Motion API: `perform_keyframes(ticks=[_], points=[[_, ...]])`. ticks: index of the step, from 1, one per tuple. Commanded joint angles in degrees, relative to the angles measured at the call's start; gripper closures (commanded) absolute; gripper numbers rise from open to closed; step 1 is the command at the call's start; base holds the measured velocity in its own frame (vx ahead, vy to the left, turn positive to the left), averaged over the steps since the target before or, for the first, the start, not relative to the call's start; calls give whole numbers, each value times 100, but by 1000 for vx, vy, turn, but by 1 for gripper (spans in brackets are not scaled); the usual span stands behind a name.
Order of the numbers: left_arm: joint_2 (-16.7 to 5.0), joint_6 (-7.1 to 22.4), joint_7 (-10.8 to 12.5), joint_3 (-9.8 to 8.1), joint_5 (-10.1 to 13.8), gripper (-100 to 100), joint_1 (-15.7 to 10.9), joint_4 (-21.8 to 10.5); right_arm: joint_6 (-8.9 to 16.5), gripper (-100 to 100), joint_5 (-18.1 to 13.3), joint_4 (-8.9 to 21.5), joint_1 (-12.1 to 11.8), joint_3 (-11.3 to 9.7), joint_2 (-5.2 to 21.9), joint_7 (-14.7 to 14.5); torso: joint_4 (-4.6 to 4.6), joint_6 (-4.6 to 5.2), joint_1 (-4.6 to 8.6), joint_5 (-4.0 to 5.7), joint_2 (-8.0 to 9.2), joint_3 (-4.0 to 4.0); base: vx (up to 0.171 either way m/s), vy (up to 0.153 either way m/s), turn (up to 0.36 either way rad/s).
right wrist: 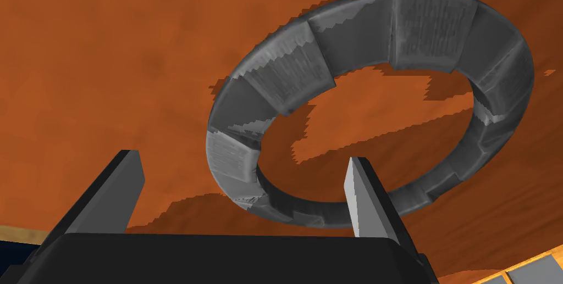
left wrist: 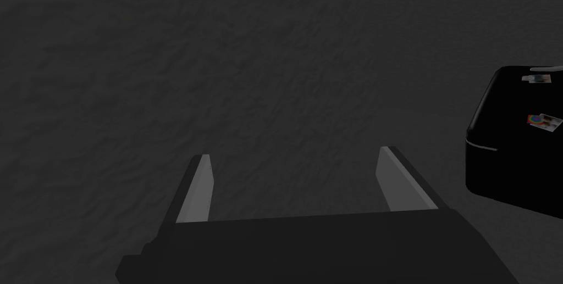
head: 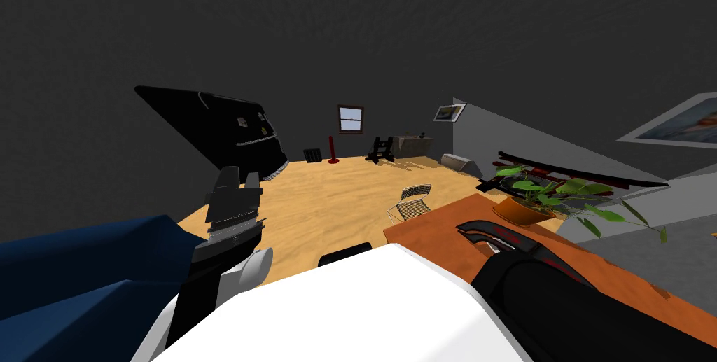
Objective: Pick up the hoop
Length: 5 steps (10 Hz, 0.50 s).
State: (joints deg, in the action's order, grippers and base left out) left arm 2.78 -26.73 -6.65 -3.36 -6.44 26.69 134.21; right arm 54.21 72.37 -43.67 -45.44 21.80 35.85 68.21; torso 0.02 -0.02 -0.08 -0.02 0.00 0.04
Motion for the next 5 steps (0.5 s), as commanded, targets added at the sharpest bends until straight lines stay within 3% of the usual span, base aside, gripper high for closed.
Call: perform_keyframes(ticks=[1, 4, 5], points=[[0, 0, 0, 0, 0, 0, 0, 0, 144, -100, -286, 110, 286, 171, 6, 162, 0, 0, 0, 0, 0, 0, -65, 17, 7], [0, 0, 0, 1, 0, 0, -2, 0, 287, -100, -754, 220, 725, 341, 12, 324, -13, 0, -7, -2, 58, -33, -127, 22, 4], [0, 0, 0, 0, 0, 0, -2, -1, 287, -100, -782, 220, 725, 341, 12, 324, -13, 1, -5, 0, 55, -33, -57, 9, -2]])
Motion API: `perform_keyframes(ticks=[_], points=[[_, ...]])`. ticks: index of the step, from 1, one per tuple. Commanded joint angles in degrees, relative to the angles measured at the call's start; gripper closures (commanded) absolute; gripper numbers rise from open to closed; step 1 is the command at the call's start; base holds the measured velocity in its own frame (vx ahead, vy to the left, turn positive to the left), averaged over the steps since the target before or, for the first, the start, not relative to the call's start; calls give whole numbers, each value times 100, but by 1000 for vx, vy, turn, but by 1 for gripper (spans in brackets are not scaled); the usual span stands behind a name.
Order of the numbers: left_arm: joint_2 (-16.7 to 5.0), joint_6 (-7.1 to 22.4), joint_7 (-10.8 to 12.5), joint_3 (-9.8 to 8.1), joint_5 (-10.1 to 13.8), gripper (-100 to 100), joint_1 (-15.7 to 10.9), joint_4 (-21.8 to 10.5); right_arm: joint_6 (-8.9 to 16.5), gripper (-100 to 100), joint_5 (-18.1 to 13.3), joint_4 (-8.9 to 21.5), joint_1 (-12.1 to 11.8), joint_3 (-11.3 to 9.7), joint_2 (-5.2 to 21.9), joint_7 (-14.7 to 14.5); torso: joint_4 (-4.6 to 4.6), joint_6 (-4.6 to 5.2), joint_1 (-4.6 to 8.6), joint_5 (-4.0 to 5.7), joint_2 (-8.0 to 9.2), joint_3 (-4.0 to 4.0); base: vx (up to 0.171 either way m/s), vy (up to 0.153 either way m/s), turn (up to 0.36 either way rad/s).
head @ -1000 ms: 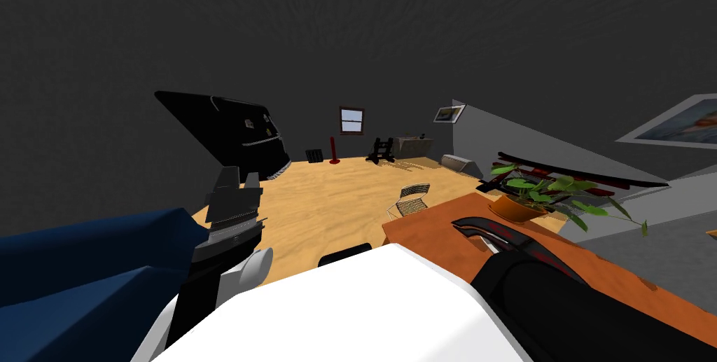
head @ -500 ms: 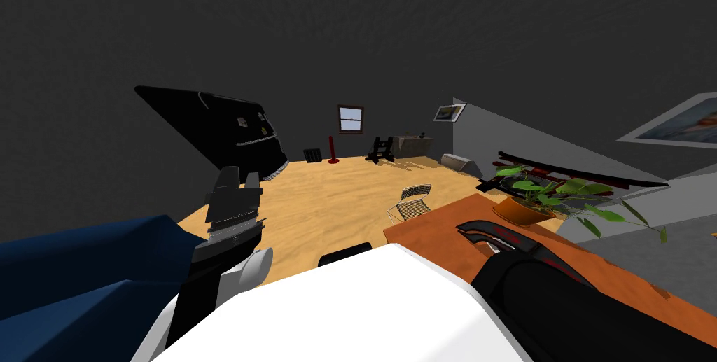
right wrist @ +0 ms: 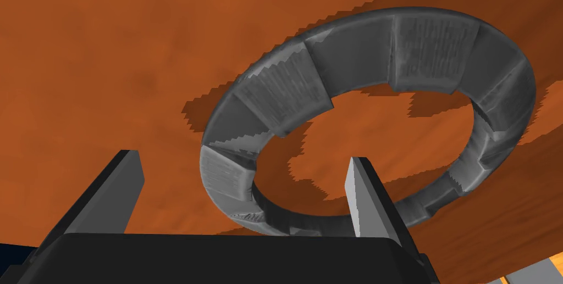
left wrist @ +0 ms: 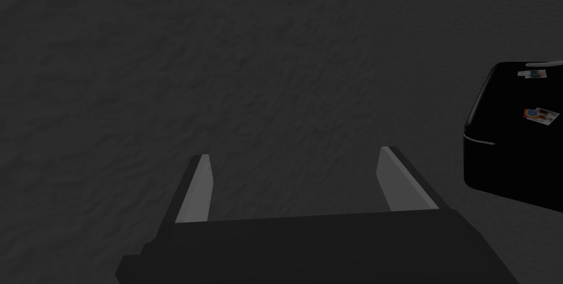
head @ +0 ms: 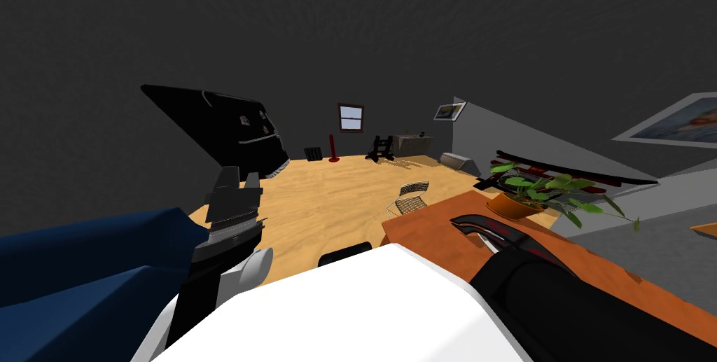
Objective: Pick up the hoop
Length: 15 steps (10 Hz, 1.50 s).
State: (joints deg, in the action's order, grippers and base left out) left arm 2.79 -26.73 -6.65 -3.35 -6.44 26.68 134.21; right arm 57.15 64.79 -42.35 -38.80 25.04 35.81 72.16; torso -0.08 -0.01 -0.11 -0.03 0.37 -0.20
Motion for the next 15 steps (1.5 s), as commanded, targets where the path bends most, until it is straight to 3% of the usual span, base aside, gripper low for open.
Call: perform_keyframes(ticks=[1, 4, 5, 8, 10, 11, 14, 15], points=[[0, 0, 0, 0, 0, 0, 0, 0, 137, -100, -286, 198, 286, 188, 21, 91, 0, 0, 0, 0, 0, 0, -105, 19, 7], [0, 0, 0, 0, 0, 0, -1, 0, 281, -100, -772, 308, 758, 359, 27, 253, -3, 0, -5, -1, 18, -9, -118, 21, 4], [0, 0, 0, 0, 0, 0, 0, 0, 281, -100, -806, 308, 785, 359, 27, 253, -3, 0, -4, -1, 12, -7, -43, 11, 0], [0, 0, 0, 0, 0, 0, 0, 0, 568, -100, -1337, 528, 1403, 700, 39, 577, 1, 1, -4, -2, 0, 0, -102, 23, 6], [0, 0, 0, 0, 0, 0, -1, 0, 568, -100, -1589, 528, 1510, 700, 39, 577, -3, 1, -5, -1, 16, -9, -93, 17, 1], [0, 0, 0, 0, 0, 0, 0, 0, 712, -100, -1822, 638, 1759, 871, 45, 738, 1, 2, -2, -1, -2, 1, -80, 18, 5], [0, 0, 0, 0, 0, 0, -1, 0, 855, -100, -2323, 748, 2234, 1041, 51, 900, -3, 0, 7, 8, 13, -7, -113, 24, 5], [0, 0, 0, 0, 0, 0, 0, 0, 999, -100, -2503, 858, 2422, 1212, 57, 1062, -4, 0, 6, 11, 10, -7, -132, 36, 4]])
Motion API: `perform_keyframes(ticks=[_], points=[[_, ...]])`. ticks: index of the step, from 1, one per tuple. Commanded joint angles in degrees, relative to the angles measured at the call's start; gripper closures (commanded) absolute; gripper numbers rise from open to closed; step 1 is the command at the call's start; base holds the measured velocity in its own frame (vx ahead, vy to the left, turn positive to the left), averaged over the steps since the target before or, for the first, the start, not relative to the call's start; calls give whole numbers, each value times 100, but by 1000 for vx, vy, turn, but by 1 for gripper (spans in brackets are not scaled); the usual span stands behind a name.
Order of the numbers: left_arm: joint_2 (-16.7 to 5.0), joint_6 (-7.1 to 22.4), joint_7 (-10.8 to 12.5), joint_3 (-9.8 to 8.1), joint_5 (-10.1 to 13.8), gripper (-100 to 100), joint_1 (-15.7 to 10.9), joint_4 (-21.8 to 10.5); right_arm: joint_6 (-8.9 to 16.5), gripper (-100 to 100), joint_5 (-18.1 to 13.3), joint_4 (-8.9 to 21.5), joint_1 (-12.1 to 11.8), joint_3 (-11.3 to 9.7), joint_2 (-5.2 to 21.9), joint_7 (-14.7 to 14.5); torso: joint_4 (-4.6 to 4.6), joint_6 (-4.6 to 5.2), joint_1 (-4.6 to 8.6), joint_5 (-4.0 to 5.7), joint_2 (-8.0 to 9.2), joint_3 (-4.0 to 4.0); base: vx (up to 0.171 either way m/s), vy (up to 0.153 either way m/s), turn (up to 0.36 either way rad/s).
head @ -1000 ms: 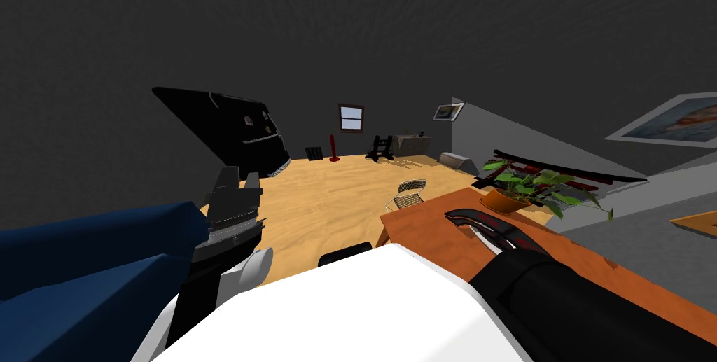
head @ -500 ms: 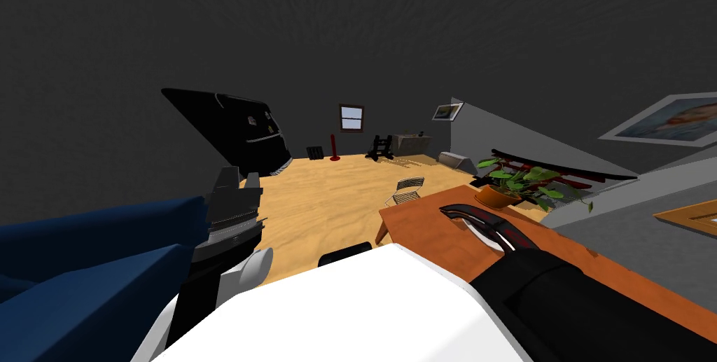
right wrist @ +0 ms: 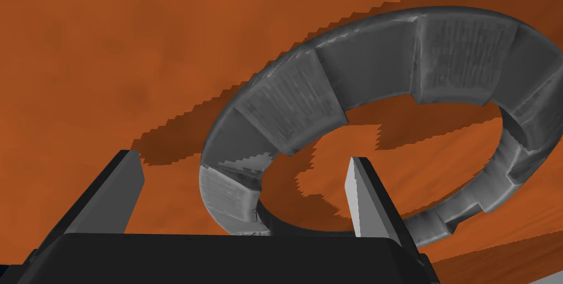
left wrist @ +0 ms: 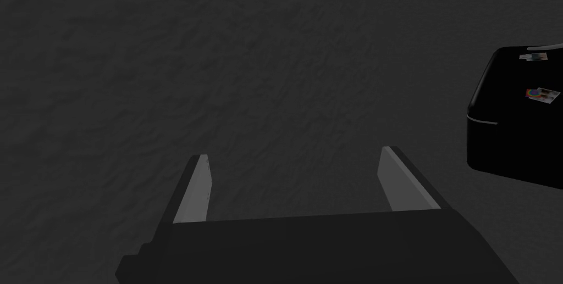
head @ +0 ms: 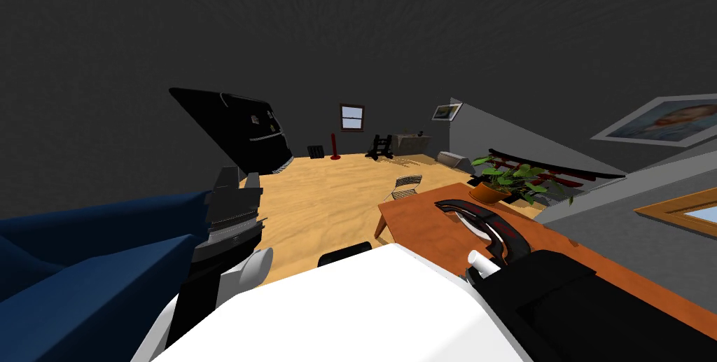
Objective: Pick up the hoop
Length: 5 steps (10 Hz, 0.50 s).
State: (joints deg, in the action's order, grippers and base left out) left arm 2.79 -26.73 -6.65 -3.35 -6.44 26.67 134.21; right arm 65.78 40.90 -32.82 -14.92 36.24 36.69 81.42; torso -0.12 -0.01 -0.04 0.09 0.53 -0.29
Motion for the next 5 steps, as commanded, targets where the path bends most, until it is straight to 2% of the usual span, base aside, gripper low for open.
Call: perform_keyframes(ticks=[1, 2, 3, 4, 5], points=[[0, 0, 0, 0, 0, 0, 0, 0, 136, -100, -286, -95, 209, 92, -31, 136, 0, 0, 0, 0, 0, 0, -132, 20, 1], [0, 0, 0, 0, 0, 0, 0, 0, 136, -100, -374, -2, 209, 92, -31, 136, -1, 0, 6, 4, -1, 0, -57, -1, 6], [0, 0, 0, 0, 0, 0, 1, 0, 136, -100, -374, -95, 209, 92, -31, 136, 3, 3, 12, 6, -18, 9, 1, -7, -5], [-1, 0, 0, -1, 0, 0, 1, 0, 279, -100, -638, 15, 518, 263, -25, 298, 7, 1, 16, 6, -38, 20, -55, 18, 6], [0, 0, 0, 0, 0, 0, 1, 0, 279, -100, -765, 15, 571, 263, -25, 298, 6, -1, 8, 5, -30, 17, -90, 25, 8]])
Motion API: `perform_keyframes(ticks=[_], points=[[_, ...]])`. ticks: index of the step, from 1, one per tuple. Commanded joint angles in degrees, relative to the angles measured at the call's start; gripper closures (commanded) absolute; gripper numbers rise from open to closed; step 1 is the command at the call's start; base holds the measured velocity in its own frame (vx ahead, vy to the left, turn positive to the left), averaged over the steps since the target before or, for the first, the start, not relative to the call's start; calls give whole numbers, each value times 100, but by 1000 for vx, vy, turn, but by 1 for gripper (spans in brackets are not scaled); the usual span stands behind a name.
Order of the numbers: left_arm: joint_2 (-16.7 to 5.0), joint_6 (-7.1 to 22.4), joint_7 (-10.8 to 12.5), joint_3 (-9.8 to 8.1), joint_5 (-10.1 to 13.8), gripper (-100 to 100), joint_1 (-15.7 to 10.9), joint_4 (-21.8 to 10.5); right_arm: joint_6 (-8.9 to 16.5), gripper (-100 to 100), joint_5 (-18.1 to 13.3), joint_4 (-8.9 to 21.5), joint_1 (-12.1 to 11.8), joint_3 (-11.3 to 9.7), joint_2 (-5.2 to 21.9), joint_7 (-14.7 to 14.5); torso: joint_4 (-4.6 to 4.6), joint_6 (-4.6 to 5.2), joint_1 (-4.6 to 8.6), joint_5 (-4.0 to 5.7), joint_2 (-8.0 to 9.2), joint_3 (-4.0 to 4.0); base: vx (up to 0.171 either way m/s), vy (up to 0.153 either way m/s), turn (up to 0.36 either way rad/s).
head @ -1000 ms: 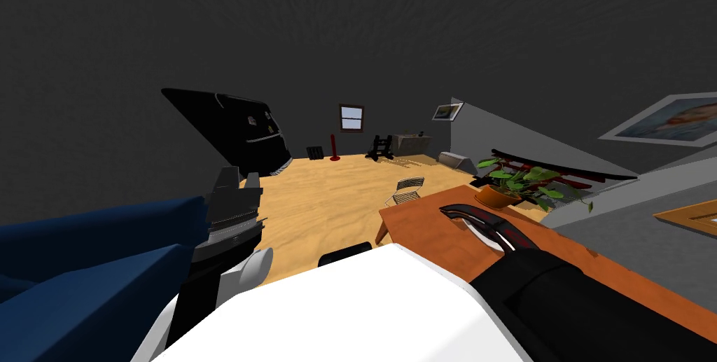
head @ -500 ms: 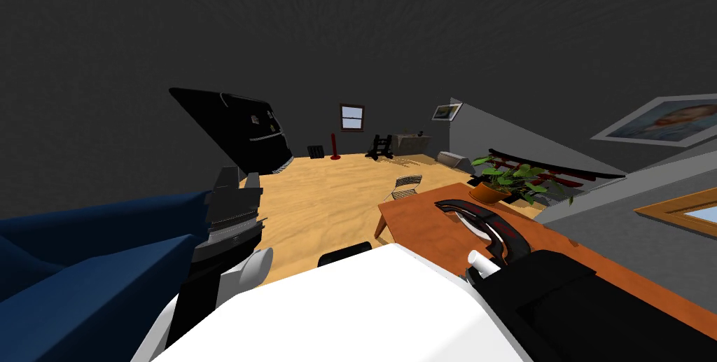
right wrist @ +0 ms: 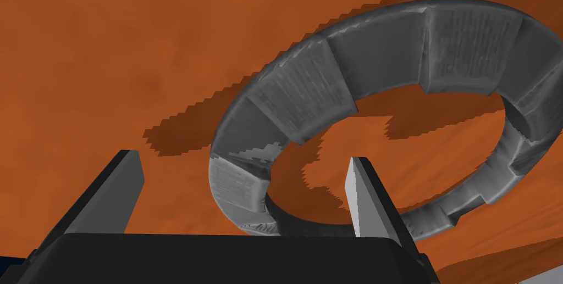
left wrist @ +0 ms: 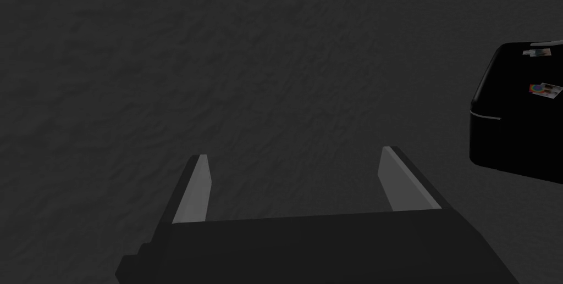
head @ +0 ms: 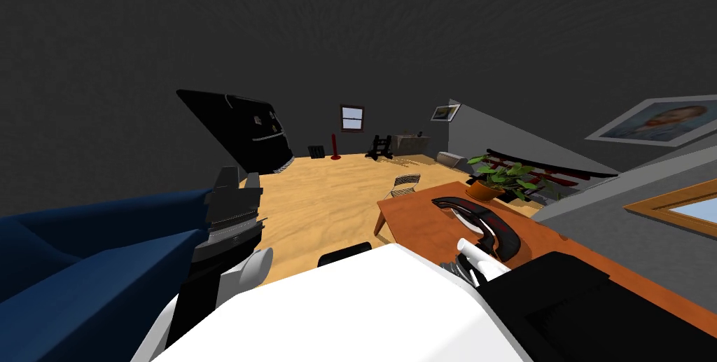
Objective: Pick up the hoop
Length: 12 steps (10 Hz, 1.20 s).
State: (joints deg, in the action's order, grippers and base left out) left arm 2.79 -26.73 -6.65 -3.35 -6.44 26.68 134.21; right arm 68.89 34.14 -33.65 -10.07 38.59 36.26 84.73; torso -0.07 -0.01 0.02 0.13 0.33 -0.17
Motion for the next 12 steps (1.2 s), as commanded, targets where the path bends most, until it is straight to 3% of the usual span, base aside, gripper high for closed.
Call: perform_keyframes(ticks=[1, 2, 6, 7, 8, 9, 10, 11, 12], points=[[0, 0, 0, 0, 0, 0, 0, 0, 0, -100, 0, 0, 0, 0, 0, 0, 0, 0, 0, 0, 0, 0, -37, 10, 2], [0, 0, 0, 0, 0, 0, 1, 0, -9, 100, -16, 30, 21, 4, 6, -6, 2, 2, 4, 1, -9, 4, -6, 2, -2], [0, 0, 0, 0, 0, 0, 1, 0, -7, 100, -9, 24, 22, 9, 10, -3, 9, 0, 16, 11, -27, 17, 0, 0, 0], [0, 0, 0, 0, 0, 0, 1, 0, -7, 0, -9, 23, 22, 10, 11, -4, 10, 0, 17, 12, -28, 18, 0, 0, 0], [0, 0, 0, 0, 0, 0, 1, 0, -175, 100, 278, -11, -264, -143, 12, -195, 10, 1, 17, 12, -28, 18, 86, -27, 6], [0, 0, 0, -1, 0, 0, 2, 0, -175, 100, 303, -11, -277, -143, 12, -195, 19, 9, 35, 20, -47, 30, 106, -20, -14], [-1, 0, 0, -1, 0, 0, 2, 1, -319, 100, 532, -121, -553, -314, 6, -357, 21, 7, 44, 22, -55, 36, 151, -22, -16], [-1, 0, 0, -1, 0, 0, 3, 1, -319, 100, 676, -235, -639, -314, 6, -357, 24, 6, 45, 22, -71, 44, 123, -21, -8], [-1, 0, 0, -1, 0, 0, 2, 1, -319, 100, 694, -121, -639, -314, 6, -357, 24, 1, 48, 21, -70, 45, 47, -14, 15]])
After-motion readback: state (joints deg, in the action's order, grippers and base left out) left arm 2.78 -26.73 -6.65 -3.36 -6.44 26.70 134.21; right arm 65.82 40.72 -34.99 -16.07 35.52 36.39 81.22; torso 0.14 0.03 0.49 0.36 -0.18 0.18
